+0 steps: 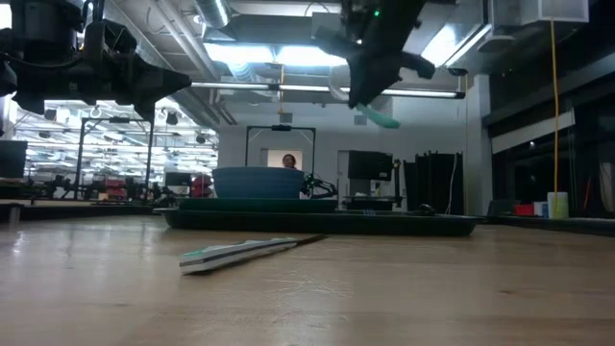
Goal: Set up tray
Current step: Put the blue spoon on top of the black napkin on the green tray
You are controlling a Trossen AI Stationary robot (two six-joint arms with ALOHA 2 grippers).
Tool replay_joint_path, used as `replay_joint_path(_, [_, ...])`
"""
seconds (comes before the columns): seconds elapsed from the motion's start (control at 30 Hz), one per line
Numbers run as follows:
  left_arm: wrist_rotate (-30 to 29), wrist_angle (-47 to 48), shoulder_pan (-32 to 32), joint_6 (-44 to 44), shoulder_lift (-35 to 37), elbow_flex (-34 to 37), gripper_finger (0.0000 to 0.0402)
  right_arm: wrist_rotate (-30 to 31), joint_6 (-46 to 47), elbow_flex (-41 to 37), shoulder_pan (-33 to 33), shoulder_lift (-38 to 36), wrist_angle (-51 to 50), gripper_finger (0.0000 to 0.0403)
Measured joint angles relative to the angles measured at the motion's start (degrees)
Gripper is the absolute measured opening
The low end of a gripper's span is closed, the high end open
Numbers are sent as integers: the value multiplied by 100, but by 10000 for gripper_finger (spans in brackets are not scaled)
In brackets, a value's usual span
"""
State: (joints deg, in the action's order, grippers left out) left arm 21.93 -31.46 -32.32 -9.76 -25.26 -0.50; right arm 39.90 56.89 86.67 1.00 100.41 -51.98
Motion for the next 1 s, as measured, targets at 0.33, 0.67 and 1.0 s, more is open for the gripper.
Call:
replay_joint_path(0.33, [0,0,1,-2,2,0,12,-1176,729,38,-956,54,-79,45])
replay_joint_path(0.67, [0,0,2,-2,0,-1,9,-1276,738,40,-1379,105,-37,45])
replay_joint_path(1.0, [0,0,2,-17,0,-1,11,-2234,585,34,-1812,1020,197,48])
